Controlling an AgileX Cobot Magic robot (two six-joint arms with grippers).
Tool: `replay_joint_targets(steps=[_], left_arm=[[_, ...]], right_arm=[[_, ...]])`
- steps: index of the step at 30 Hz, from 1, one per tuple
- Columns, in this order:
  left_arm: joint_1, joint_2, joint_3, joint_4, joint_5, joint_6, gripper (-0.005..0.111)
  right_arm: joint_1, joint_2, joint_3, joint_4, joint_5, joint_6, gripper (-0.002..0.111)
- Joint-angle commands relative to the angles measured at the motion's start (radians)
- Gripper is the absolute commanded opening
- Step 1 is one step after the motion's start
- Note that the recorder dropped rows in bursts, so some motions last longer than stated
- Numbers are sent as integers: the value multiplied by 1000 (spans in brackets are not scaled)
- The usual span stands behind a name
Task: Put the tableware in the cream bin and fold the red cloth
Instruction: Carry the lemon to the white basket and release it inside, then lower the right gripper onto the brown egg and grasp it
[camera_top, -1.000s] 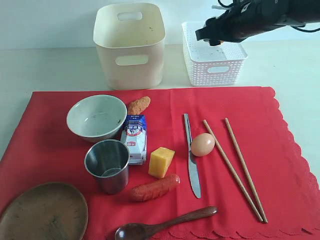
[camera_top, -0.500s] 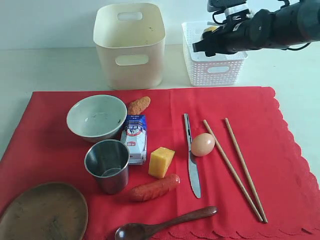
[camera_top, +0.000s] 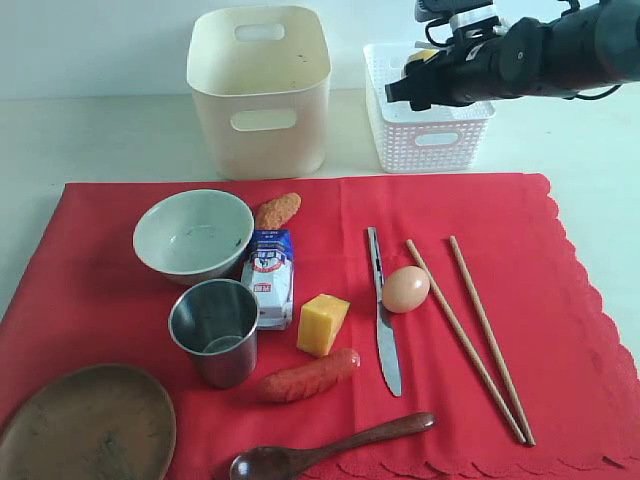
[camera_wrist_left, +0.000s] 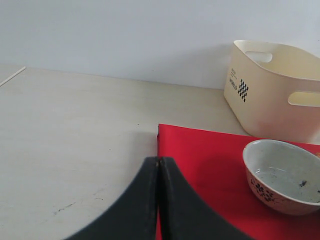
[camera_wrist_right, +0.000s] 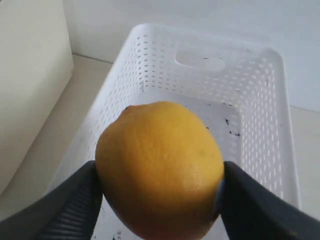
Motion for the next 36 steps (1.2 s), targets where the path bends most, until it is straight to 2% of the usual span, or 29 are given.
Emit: replay_joint_targets(steps=[1, 12, 24, 27, 30, 33, 36], left_arm=[[2, -5, 0, 6, -6, 0, 3], [2, -5, 0, 6, -6, 0, 3], [2, -5, 0, 6, -6, 0, 3], [2, -5, 0, 6, -6, 0, 3], [2, -5, 0, 6, -6, 0, 3], [2, -5, 0, 6, -6, 0, 3], [2, -5, 0, 6, -6, 0, 3]], right_arm=[[-1, -5, -4, -5, -29, -4, 67], [-1, -52, -4, -7, -12, -10, 68], [-1, -222, -4, -7, 269, -10, 68], [-1, -275, -4, -10, 350, -10, 64], [-1, -322, -4, -10, 420, -10, 52], [-1, -401, 6, -1, 505, -6, 27], [-1, -475, 77, 25, 510, -3, 13]])
